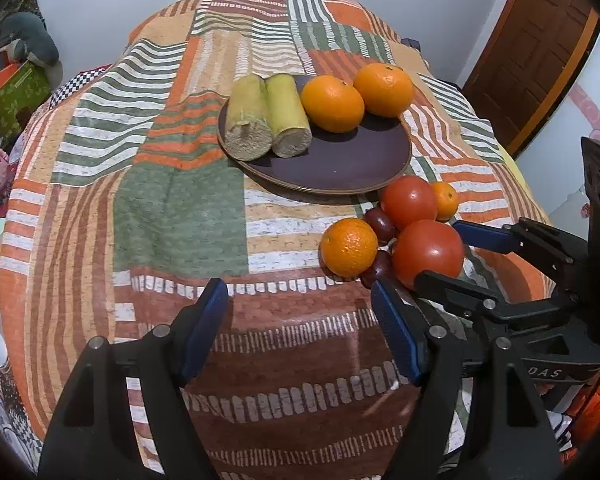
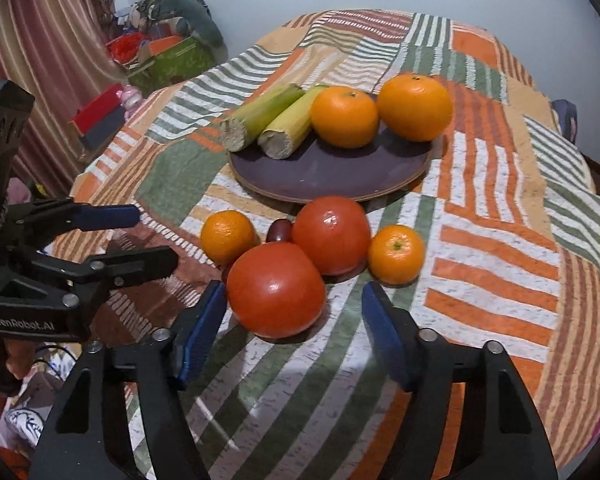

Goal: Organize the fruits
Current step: 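Grasp a red tomato with the right gripper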

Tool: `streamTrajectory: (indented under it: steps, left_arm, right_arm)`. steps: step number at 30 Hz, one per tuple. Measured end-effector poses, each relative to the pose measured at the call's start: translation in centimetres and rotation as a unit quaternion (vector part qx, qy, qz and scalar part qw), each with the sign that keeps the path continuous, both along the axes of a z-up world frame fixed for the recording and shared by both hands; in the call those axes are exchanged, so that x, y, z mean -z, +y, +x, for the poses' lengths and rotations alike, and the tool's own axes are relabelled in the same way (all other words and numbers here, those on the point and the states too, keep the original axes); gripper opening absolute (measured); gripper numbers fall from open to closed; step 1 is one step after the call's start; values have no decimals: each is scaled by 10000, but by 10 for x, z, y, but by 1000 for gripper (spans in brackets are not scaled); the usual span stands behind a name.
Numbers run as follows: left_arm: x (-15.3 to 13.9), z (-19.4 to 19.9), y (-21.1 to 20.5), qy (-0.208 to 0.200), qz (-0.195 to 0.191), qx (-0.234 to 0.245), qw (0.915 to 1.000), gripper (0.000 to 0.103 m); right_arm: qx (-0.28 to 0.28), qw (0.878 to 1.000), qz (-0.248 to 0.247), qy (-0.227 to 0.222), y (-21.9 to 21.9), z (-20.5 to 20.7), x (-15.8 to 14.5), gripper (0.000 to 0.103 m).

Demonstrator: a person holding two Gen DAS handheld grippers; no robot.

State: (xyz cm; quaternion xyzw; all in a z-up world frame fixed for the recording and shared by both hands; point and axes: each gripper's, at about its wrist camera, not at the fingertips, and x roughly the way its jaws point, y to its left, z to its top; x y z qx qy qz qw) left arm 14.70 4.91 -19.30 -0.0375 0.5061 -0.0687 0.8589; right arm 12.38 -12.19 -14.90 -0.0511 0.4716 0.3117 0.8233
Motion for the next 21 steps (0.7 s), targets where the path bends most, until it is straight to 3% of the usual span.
streamTrajectory:
  steps: [4,12,21]
  left_arm:
    - [3,4,-7,2,20,69,10000,74]
    - [10,24,-15,68,-33,151,9999,57]
    - [13,37,-27,52,-150,304,9994,47]
  right_arm:
    - [-153,9998,127,60,1,-3,-2,47]
    - [-58,9998,44,-173,-9,-5,-14,46]
    - [352,9986,50,-379,-35,7,-27,46]
